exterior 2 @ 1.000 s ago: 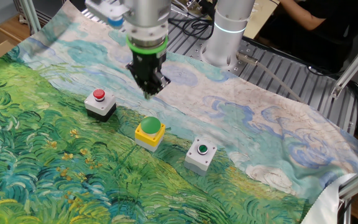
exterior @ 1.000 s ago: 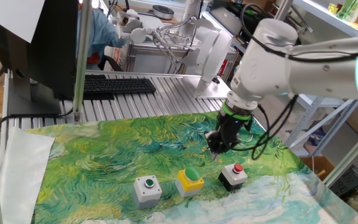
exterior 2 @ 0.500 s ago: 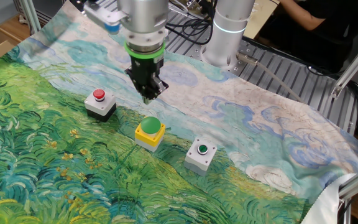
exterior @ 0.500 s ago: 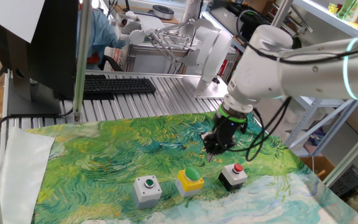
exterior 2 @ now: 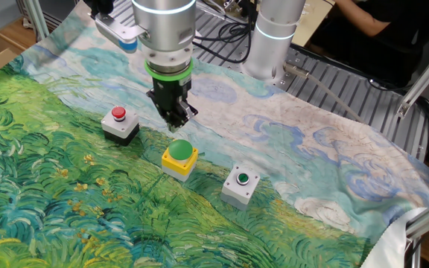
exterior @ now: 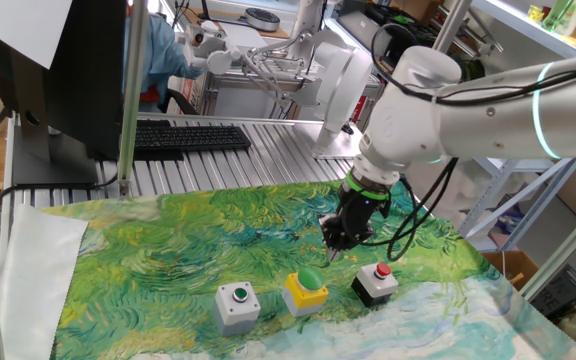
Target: Press three buttons from left to right in sequence
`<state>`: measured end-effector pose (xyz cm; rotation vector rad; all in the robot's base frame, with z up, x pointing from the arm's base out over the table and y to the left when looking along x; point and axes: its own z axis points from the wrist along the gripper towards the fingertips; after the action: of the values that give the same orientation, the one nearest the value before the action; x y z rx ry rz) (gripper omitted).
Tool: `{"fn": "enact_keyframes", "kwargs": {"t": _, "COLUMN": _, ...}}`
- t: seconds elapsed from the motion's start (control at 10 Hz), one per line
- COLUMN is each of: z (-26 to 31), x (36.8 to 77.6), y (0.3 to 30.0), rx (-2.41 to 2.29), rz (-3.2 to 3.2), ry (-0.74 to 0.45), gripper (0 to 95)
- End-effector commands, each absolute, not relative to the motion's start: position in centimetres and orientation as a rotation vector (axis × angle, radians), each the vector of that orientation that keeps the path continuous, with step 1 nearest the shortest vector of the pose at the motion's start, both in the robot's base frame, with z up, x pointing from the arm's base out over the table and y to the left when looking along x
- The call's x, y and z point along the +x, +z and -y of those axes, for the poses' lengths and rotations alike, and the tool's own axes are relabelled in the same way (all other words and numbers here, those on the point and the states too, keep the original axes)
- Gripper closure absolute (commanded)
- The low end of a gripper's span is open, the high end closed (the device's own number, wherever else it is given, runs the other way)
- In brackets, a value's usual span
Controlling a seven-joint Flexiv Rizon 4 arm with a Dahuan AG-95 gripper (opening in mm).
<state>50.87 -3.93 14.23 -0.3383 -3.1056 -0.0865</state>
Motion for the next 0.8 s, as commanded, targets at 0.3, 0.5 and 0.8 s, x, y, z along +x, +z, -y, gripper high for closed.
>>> {"fn": "enact_keyframes", "kwargs": {"t": 0.3, "z": 3.9, "x": 50.9, "y": 13.3, "rx": -0.334, "rz": 3.108, "ry": -0.1, "gripper": 95.0}}
{"fn": "enact_keyframes", "kwargs": {"t": 0.5, "z": 4.0, "x": 51.0, "y": 12.4, "rx": -0.334, "rz": 3.114, "ry": -0.098, "gripper": 95.0}}
{"fn": "enact_keyframes", "kwargs": {"t": 0.8, "z": 4.0, "x": 51.0, "y": 12.4, "rx": -0.332, "rz": 3.114, "ry": -0.098, "gripper": 95.0}}
